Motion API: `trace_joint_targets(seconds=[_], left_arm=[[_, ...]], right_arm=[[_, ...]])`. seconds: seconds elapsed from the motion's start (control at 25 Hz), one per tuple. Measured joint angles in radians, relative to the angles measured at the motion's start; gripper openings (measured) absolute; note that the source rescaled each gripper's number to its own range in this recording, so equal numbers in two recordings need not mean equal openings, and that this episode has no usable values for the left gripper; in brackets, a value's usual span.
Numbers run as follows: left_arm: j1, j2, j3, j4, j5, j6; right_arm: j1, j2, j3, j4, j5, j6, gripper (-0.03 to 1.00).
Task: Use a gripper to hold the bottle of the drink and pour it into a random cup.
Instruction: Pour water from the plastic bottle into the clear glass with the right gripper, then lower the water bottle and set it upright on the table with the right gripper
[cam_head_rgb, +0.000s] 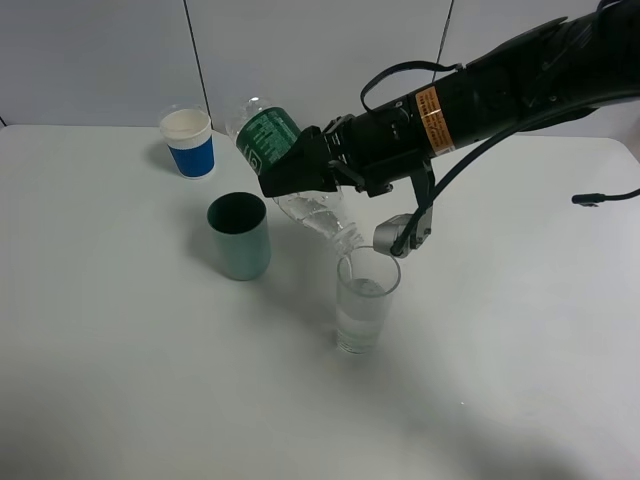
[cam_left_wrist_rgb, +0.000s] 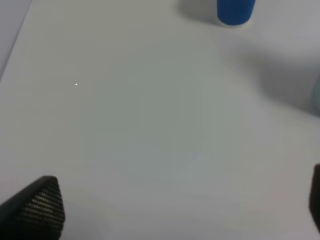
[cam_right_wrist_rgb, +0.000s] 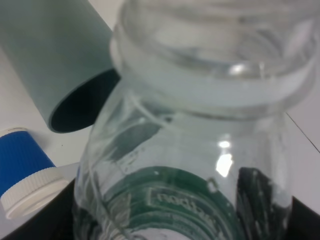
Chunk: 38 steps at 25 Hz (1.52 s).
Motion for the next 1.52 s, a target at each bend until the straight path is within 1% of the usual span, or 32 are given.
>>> trace_joint_targets(seconds=[0.08,0.16,0.28,0.44,0.56,0.68,0.76,0.84,0.92,1.04,1.08,1.12,1.16,1.28,1.4,1.52], left_arm=[[0.0,0.0,0.0,0.0,0.0,0.0],[0.0,0.0,0.0,0.0,0.0,0.0],[0.0,0.0,0.0,0.0,0.0,0.0],[0.0,0.0,0.0,0.0,0.0,0.0],[0.0,0.0,0.0,0.0,0.0,0.0],[0.0,0.0,0.0,0.0,0.0,0.0],[0.0,0.0,0.0,0.0,0.0,0.0],[0.0,0.0,0.0,0.0,0.0,0.0],[0.0,0.0,0.0,0.0,0.0,0.0],[0.0,0.0,0.0,0.0,0.0,0.0],[0.0,0.0,0.0,0.0,0.0,0.0],[0.0,0.0,0.0,0.0,0.0,0.0],[0.0,0.0,0.0,0.0,0.0,0.0],[0.0,0.0,0.0,0.0,0.0,0.0],[0.0,0.0,0.0,0.0,0.0,0.0],[0.0,0.0,0.0,0.0,0.0,0.0]], right_arm=[[0.0,0.0,0.0,0.0,0.0,0.011,0.03],[0.0,0.0,0.0,0.0,0.0,0.051,0.03],[0.0,0.0,0.0,0.0,0.0,0.179,0.03],[0.0,-0.001,0.0,0.0,0.0,0.466,0.03],[-0.005,-0.011,0.0,-0.001,-0.001,0.736,0.03],[-0.016,-0.021,0.0,0.0,0.002,0.958,0.03],[-0.031,-0.023,0.0,0.016,0.004,1.064,0.03],[-0.05,-0.023,0.0,0.048,0.011,1.145,0.03],[-0.068,-0.023,0.0,0.111,0.015,1.192,0.03],[-0.089,-0.023,0.0,0.239,0.016,1.248,0.03],[-0.089,-0.023,0.0,0.239,0.016,1.248,0.03],[-0.093,-0.023,0.0,0.291,0.02,1.265,0.03],[-0.093,-0.023,0.0,0.388,0.032,1.295,0.03],[-0.093,-0.023,0.0,0.528,0.068,1.363,0.03],[-0.093,-0.023,0.0,0.66,0.095,1.468,0.03],[-0.098,-0.023,0.0,0.747,0.103,1.58,0.03]])
